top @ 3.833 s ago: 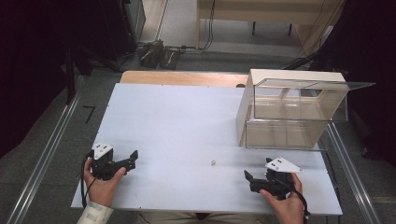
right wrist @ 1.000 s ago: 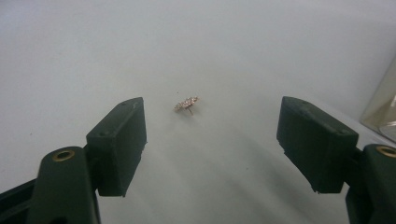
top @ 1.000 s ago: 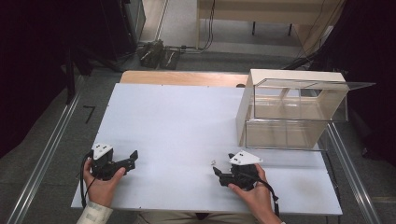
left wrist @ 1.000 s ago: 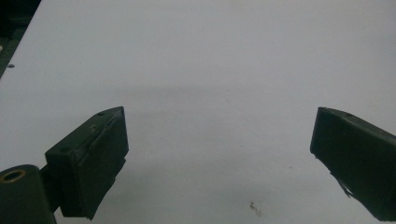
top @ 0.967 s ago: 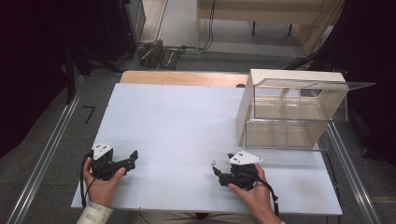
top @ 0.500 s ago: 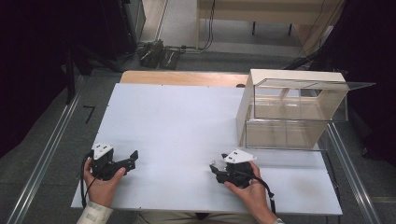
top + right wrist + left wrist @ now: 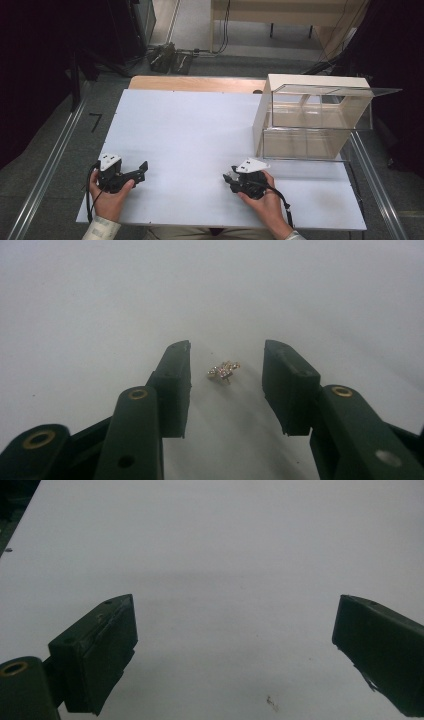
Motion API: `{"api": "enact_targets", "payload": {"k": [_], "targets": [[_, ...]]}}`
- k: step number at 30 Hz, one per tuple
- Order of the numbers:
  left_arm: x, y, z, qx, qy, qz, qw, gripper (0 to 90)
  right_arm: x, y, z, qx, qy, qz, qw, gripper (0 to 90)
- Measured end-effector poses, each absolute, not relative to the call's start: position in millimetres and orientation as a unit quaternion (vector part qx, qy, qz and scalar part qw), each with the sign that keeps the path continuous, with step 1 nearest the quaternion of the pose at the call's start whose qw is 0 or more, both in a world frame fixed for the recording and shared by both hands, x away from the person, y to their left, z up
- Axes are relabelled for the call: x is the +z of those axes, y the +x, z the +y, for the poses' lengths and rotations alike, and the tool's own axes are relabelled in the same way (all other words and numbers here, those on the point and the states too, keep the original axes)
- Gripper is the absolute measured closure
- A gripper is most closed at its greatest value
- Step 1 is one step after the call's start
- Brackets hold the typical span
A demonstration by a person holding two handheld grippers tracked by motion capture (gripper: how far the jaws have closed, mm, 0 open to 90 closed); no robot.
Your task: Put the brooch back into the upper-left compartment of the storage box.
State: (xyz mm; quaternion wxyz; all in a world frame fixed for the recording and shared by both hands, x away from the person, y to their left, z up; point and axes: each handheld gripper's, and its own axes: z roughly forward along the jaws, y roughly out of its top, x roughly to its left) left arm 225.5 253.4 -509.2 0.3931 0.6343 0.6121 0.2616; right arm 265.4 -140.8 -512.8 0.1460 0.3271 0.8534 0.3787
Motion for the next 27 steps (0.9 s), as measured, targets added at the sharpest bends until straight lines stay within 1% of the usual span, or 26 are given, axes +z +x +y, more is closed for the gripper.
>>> {"api": "enact_targets", "payload": {"k": [1,5,8,9,15,16,17,24,25,27], "targets": [[-509.2,225.5,253.4,0.261,0.635,0.612,0.393,4.9,-513.5,266.5,-140.2,0.379,0.325,0.854,0.145,56.7],[-509.2,225.6,253.5,0.261,0.634,0.612,0.393,4.9,-514.5,267.9,-139.8,0.377,0.327,0.855,0.145,57.5],[-509.2,225.7,253.4,0.261,0.634,0.612,0.394,4.9,-515.1,269.2,-139.9,0.375,0.33,0.855,0.142,59.7],[-509.2,225.6,253.5,0.261,0.635,0.612,0.394,5.0,-515.1,270.0,-140.1,0.377,0.329,0.855,0.14,62.4],[-509.2,225.6,253.5,0.261,0.634,0.612,0.394,4.9,-515.7,269.6,-138.1,0.377,0.323,0.856,0.141,69.4],[-509.2,225.6,253.6,0.261,0.635,0.612,0.393,4.9,-515.7,269.6,-138.1,0.377,0.323,0.856,0.141,69.4],[-509.2,225.6,253.5,0.261,0.635,0.612,0.394,4.9,-515.7,269.7,-137.7,0.378,0.321,0.857,0.141,73.3],[-508.9,225.2,253.6,0.261,0.633,0.613,0.395,4.9,-514.5,269.1,-138.6,0.381,0.319,0.857,0.135,78.8],[-508.7,225.1,253.6,0.261,0.633,0.612,0.395,4.9,-513.5,268.9,-139.3,0.384,0.317,0.857,0.134,81.2],[-508.6,225.1,253.7,0.261,0.632,0.613,0.396,4.9,-512.5,268.8,-140.3,0.384,0.317,0.857,0.135,81.5]]}}
